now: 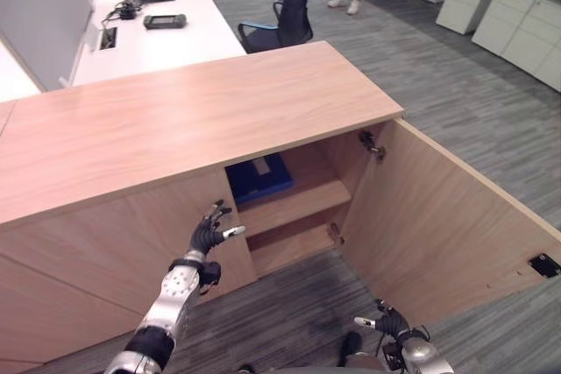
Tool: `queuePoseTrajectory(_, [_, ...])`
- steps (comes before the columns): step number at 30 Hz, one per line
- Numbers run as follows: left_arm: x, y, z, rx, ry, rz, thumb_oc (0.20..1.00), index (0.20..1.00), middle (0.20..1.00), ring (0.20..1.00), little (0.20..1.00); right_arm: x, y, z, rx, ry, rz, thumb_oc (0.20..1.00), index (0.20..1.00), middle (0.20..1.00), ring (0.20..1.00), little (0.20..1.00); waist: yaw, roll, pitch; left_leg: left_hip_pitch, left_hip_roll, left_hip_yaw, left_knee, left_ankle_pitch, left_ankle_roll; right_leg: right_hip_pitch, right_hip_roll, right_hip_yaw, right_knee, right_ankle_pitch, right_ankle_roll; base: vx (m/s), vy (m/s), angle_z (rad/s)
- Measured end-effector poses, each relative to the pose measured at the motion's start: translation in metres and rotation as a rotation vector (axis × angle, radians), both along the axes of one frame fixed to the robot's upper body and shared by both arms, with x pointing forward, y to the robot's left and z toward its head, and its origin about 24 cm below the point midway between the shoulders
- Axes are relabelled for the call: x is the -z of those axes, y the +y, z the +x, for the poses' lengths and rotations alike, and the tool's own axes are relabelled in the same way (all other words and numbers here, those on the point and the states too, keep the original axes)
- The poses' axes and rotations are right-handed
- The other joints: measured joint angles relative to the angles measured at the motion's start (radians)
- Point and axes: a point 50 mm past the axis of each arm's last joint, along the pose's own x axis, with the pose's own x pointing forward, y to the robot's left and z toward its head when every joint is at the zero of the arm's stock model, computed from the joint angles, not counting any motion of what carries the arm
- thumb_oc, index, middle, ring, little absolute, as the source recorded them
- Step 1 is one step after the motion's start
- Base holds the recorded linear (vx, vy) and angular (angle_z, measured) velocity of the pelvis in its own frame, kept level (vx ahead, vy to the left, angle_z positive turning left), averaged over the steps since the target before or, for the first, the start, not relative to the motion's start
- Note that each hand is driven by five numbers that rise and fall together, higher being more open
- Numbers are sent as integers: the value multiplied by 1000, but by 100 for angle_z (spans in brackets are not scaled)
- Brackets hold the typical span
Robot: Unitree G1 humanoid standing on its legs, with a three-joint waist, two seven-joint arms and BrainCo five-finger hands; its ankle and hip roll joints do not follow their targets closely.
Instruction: Put the empty folder in the office cabinet
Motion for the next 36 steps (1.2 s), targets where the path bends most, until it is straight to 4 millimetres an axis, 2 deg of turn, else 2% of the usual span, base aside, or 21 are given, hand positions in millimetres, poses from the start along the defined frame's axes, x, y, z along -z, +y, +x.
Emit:
queuePoseTrajectory(3, [16, 11, -14, -58, 86, 9, 1000, 1000, 1000, 1000, 1000, -4, -24, -5, 35, 8, -59, 1000, 1000, 1000, 1000, 1000, 4, 63, -21, -8, 44, 10, 42, -6, 14, 8, 69, 58, -62, 7, -24, -11, -189, -54])
queuePoseTrajectory(7, [25, 29, -24, -116, 159, 37, 1000, 1000, 1000, 1000, 1000, -5, -41, -15, 44, 35, -104, 1000, 1000, 1000, 1000, 1000, -7, 101, -24, -13, 92, -13, 100, -50, 48, 5, 127, 107, -96, 5, -31, 13, -217, -42])
queuePoseTrajectory(8, [24, 31, -23, -120, 155, 42, 1000, 1000, 1000, 1000, 1000, -5, -44, -17, 43, 41, -111, 1000, 1000, 1000, 1000, 1000, -12, 109, -29, -24, 106, -17, 104, -93, 37, -10, 141, 99, -95, 2, -31, -7, -131, -21])
queuePoseTrajectory(10, [20, 37, -22, -122, 144, 60, 1000, 1000, 1000, 1000, 1000, -5, -47, -18, 54, 55, -117, 1000, 1000, 1000, 1000, 1000, -13, 123, -35, -52, 122, -1, 106, -87, 3, -49, 141, 129, -40, 5, -34, 4, -202, -21])
queuePoseTrajectory(11, [21, 40, -25, -121, 158, 80, 1000, 1000, 1000, 1000, 1000, -4, -48, -19, 53, 60, -115, 1000, 1000, 1000, 1000, 1000, -18, 107, -33, -48, 113, 26, 111, -81, -41, -130, 127, 169, 149, -85, -40, 0, -197, -21])
queuePoseTrajectory(13, [25, 46, -32, -124, 196, 112, 1000, 1000, 1000, 1000, 1000, -4, -49, -21, 64, 62, -114, 1000, 1000, 1000, 1000, 1000, -28, 95, -30, -22, 103, 32, 134, -83, -74, -142, 119, 179, 197, -152, -78, 26, -162, -28])
queuePoseTrajectory(15, [36, 57, -46, -141, 282, 162, 1000, 1000, 1000, 1000, 1000, -6, -52, -10, 82, 55, -116, 1000, 1000, 1000, 1000, 1000, -31, 123, -22, -39, 149, 77, 236, -60, -89, -122, 171, 210, 121, -157, -83, 19, -93, -77])
queuePoseTrajectory(16, [45, 63, -57, -167, 355, 185, 1000, 1000, 1000, 1000, 1000, -6, -53, -8, 85, 59, -122, 1000, 1000, 1000, 1000, 1000, -30, 123, -20, -45, 167, 68, 297, -13, -57, -66, 192, 229, 27, -143, -80, 40, -57, -118])
queuePoseTrajectory(17, [55, 69, -72, -181, 437, 222, 1000, 1000, 1000, 1000, 1000, -7, -56, -8, 83, 60, -134, 1000, 1000, 1000, 1000, 1000, -29, 100, -14, -66, 140, -18, 358, 24, -43, 18, 194, 289, -121, -98, -106, 49, -45, -95])
queuePoseTrajectory(18, [55, 69, -73, -180, 440, 224, 1000, 1000, 1000, 1000, 1000, -7, -57, -8, 83, 60, -135, 1000, 1000, 1000, 1000, 1000, -29, 97, -15, -67, 136, -28, 354, 23, -44, 21, 192, 296, -130, -94, -105, 51, -19, -72])
queuePoseTrajectory(19, [59, 67, -77, -158, 466, 248, 1000, 1000, 1000, 1000, 1000, -11, -64, -7, 89, 55, -160, 1000, 1000, 1000, 1000, 1000, -29, 79, -14, -77, 47, -98, 213, -14, -47, 38, 174, 326, -220, -65, -97, 15, -2, -26])
queuePoseTrajectory(20, [60, 65, -77, -142, 468, 254, 1000, 1000, 1000, 1000, 1000, -12, -67, -7, 92, 53, -166, 1000, 1000, 1000, 1000, 1000, -28, 76, -12, -83, 17, -114, 150, -14, -46, 40, 168, 327, -240, -60, -90, 30, -17, -22])
queuePoseTrajectory(21, [62, 58, -75, -113, 471, 255, 1000, 1000, 1000, 1000, 1000, -12, -69, -9, 101, 57, -170, 1000, 1000, 1000, 1000, 1000, -34, 93, 0, -79, -23, -151, 38, -20, -26, 49, 182, 322, -282, -33, -48, 78, -21, -16])
queuePoseTrajectory(22, [66, 51, -76, -82, 480, 259, 1000, 1000, 1000, 1000, 1000, -11, -71, -12, 104, 73, -174, 1000, 1000, 1000, 1000, 1000, -18, 142, 8, -65, 7, -176, 14, -67, -1, 63, 241, 304, -303, -3, -32, 70, -17, -39])
queuePoseTrajectory(23, [70, 47, -80, -57, 506, 251, 1000, 1000, 1000, 1000, 1000, -8, -66, -12, 104, 81, -159, 1000, 1000, 1000, 1000, 1000, -6, 144, 8, -69, 16, -145, 21, -61, -4, 57, 245, 301, -267, 13, -39, 71, -17, -69])
queuePoseTrajectory(26, [90, 12, -100, 127, 597, 205, 1000, 1000, 1000, 1000, 1000, -5, -59, -8, 149, 79, -113, 1000, 1000, 1000, 1000, 1000, -15, 82, 7, -42, -11, -62, 12, -53, -4, -68, 185, 305, 62, -81, -32, 35, -7, -46])
queuePoseTrajectory(27, [97, 1, -107, 160, 634, 182, 1000, 1000, 1000, 1000, 1000, -5, -60, -9, 164, 78, -112, 1000, 1000, 1000, 1000, 1000, -28, 63, 0, -34, -18, -58, 15, -45, -8, -74, 180, 311, 74, -112, -65, 28, 1, -14])
queuePoseTrajectory(30, [106, -27, -114, 231, 664, 133, 1000, 1000, 1000, 1000, 1000, -13, -77, -6, 229, 45, -127, 1000, 1000, 1000, 1000, 1000, -64, 60, -6, -16, -5, -66, 23, -27, 3, -44, 203, 317, 18, -99, -74, 16, 6, -16])
queuePoseTrajectory(32, [103, -25, -105, 233, 643, 135, 1000, 1000, 1000, 1000, 1000, -29, -109, -5, 294, 9, -192, 1000, 1000, 1000, 1000, 1000, -69, 72, -8, -5, 1, -96, 50, -25, 8, 14, 213, 329, -57, -59, -81, 1, 9, -32])
queuePoseTrajectory(35, [101, -22, -99, 226, 630, 144, 1000, 1000, 1000, 1000, 1000, -43, -132, -5, 312, -10, -262, 1000, 1000, 1000, 1000, 1000, -73, 78, -14, 7, 6, -121, 62, -25, 8, 82, 219, 326, -153, -25, -72, -2, 6, -5])
queuePoseTrajectory(36, [100, -22, -96, 247, 622, 161, 1000, 1000, 1000, 1000, 1000, -61, -152, 8, 331, -57, -299, 1000, 1000, 1000, 1000, 1000, -74, 96, -24, 8, 6, -122, 60, -25, 8, 113, 221, 324, -216, 8, -64, 0, 0, 0])
